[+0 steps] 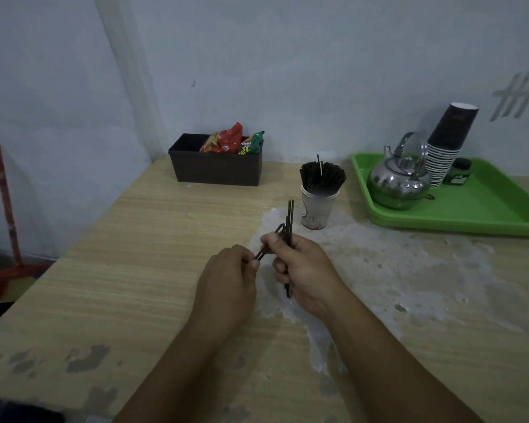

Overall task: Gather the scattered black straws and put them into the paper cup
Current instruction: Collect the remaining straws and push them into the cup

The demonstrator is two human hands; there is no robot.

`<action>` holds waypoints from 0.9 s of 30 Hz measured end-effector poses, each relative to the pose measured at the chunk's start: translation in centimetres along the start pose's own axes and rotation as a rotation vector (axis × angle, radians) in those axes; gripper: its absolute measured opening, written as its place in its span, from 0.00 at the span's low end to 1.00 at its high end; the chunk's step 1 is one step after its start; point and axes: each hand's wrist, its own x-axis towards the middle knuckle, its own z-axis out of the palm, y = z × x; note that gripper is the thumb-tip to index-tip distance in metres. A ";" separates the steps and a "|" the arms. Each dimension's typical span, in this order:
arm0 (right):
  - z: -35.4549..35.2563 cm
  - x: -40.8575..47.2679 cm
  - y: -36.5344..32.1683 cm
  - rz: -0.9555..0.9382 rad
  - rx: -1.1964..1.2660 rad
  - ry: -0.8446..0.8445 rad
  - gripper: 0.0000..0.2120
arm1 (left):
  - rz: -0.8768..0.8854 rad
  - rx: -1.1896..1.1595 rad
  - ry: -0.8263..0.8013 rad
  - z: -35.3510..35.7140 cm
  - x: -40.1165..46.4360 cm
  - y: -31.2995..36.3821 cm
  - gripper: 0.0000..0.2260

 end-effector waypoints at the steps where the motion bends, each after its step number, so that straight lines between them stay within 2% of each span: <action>1: 0.0 -0.1 0.0 -0.005 -0.004 0.003 0.10 | 0.006 -0.010 0.002 0.0 0.0 0.1 0.03; 5: -0.2 0.3 -0.4 0.011 0.079 0.126 0.09 | -0.044 -0.026 0.067 -0.5 -0.3 -0.2 0.09; 8: -0.7 0.7 -0.6 0.005 0.100 0.264 0.11 | -0.102 0.141 0.099 -1.4 -0.4 -1.2 0.11; 11: -0.7 0.8 -0.6 0.015 0.254 0.315 0.12 | -0.169 0.325 0.039 -1.9 -0.6 -1.8 0.13; 14: -0.6 0.8 -0.6 0.039 0.222 0.358 0.13 | -0.191 0.405 -0.016 -1.8 -0.8 -1.6 0.12; 21: -0.7 0.7 -0.1 0.041 0.077 0.270 0.11 | -0.056 0.604 -0.026 -0.5 -0.6 -1.6 0.05; 23: -0.8 0.6 0.0 0.051 0.040 0.227 0.11 | -0.029 0.665 -0.030 0.1 -0.7 -1.8 0.06; 27: -0.9 0.6 0.3 0.069 -0.004 0.184 0.05 | -0.029 0.609 -0.018 0.6 -0.6 -2.2 0.06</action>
